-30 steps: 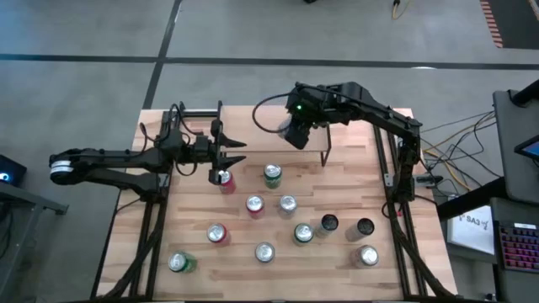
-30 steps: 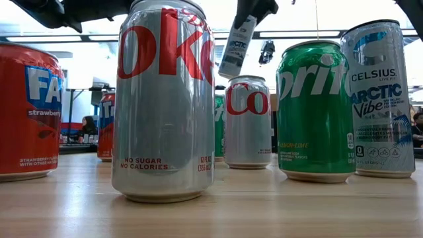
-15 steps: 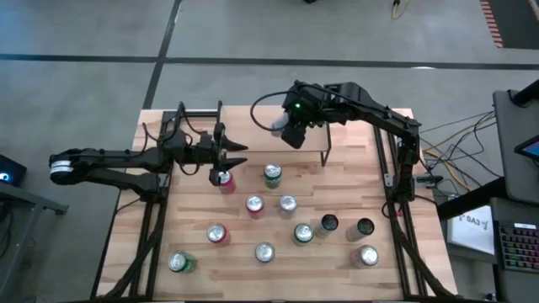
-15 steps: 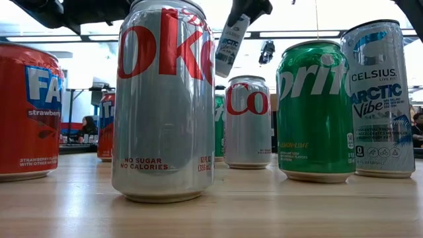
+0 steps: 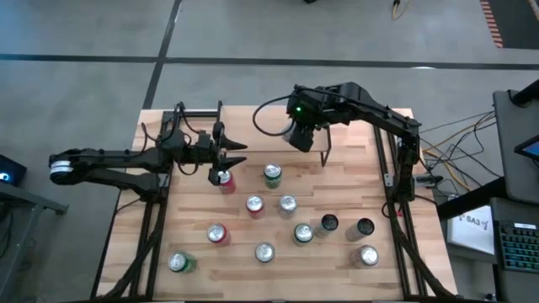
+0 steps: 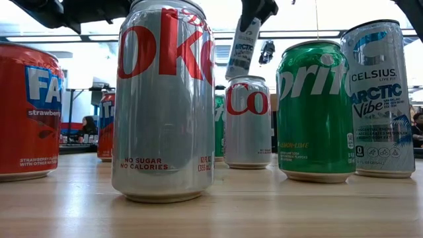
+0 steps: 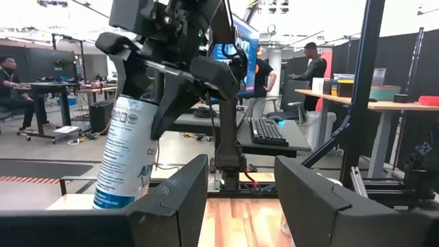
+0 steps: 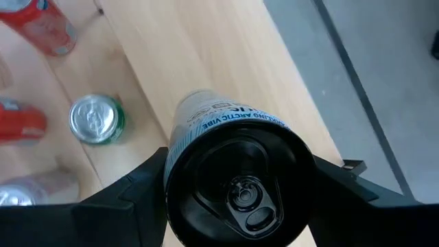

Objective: Place canned beverage on shelf
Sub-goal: Put the top white-blue soda can on the shelf

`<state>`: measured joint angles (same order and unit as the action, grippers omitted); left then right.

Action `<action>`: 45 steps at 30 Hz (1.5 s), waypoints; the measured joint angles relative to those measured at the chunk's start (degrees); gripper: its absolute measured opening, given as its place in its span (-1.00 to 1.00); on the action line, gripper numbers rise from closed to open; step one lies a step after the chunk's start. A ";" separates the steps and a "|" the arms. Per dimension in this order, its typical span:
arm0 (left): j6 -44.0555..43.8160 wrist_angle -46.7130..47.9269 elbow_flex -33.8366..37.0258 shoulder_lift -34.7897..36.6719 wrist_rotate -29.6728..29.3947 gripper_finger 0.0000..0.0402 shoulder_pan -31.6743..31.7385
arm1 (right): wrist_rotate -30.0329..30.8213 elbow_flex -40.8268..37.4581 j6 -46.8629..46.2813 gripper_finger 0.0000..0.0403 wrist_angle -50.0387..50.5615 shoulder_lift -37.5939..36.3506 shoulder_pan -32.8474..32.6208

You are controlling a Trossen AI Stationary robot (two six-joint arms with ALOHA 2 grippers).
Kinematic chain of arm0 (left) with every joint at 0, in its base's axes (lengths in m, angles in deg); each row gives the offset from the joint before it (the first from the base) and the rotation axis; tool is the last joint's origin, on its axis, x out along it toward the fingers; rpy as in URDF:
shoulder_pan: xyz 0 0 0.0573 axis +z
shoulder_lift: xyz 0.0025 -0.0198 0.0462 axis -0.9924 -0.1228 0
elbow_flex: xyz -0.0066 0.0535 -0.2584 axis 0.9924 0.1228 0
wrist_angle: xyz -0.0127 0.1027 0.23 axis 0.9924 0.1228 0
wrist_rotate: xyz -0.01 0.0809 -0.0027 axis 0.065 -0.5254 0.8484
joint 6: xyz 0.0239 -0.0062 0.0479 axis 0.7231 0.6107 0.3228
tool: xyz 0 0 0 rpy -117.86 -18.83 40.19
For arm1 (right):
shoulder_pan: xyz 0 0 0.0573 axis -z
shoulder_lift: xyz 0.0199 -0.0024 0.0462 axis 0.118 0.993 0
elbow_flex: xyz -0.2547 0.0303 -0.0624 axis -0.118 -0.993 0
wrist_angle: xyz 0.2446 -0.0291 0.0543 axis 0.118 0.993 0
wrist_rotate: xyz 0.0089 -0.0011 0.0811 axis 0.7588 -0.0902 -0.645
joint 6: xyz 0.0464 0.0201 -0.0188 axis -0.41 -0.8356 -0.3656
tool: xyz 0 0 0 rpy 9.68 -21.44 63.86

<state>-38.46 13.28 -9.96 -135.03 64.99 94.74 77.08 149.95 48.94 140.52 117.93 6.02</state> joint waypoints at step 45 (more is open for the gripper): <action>12.16 9.69 -27.93 -33.06 -3.65 0.66 3.87 | -7.53 0.00 9.95 0.23 0.63 -0.25 -0.88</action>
<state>-26.30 22.97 -37.90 -168.09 61.34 98.60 69.55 149.95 58.89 141.16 117.67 5.14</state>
